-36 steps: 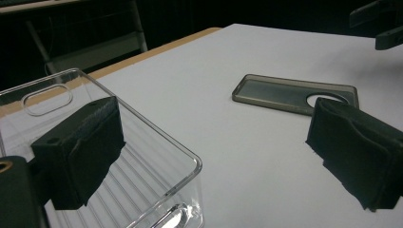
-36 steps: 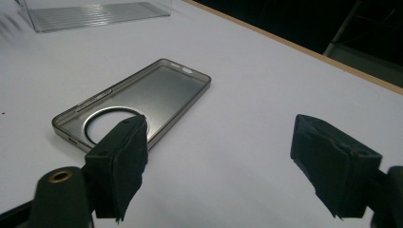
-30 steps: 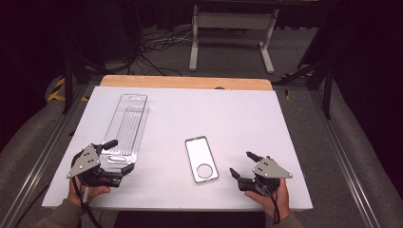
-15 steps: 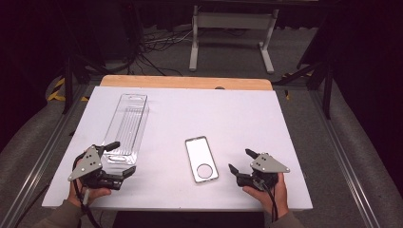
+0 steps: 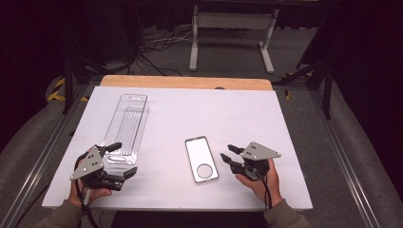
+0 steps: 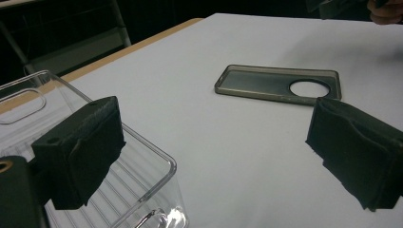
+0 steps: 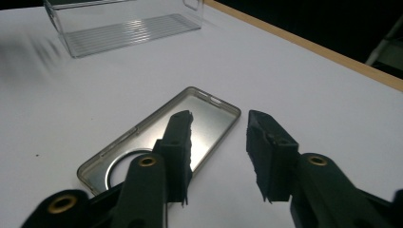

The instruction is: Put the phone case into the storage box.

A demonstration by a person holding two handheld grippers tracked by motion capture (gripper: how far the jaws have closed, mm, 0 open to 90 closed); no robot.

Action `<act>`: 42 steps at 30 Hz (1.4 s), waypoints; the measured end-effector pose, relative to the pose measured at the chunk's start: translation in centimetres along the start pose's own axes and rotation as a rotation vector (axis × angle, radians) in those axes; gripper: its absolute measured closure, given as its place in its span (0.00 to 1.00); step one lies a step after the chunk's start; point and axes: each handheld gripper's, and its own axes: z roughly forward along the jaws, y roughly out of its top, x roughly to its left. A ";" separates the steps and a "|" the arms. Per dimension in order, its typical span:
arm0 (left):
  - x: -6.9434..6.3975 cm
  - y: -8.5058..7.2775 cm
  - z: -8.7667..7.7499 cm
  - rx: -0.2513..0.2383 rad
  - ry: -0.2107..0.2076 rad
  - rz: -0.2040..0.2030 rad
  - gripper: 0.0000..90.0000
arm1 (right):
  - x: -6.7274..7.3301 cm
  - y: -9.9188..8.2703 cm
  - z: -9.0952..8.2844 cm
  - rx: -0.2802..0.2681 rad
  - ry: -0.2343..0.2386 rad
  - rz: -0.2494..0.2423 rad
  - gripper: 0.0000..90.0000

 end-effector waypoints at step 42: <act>-0.1 -0.3 0.3 0.025 -0.039 0.005 0.07 | 6.2 1.5 7.2 0.192 0.294 -0.177 1.00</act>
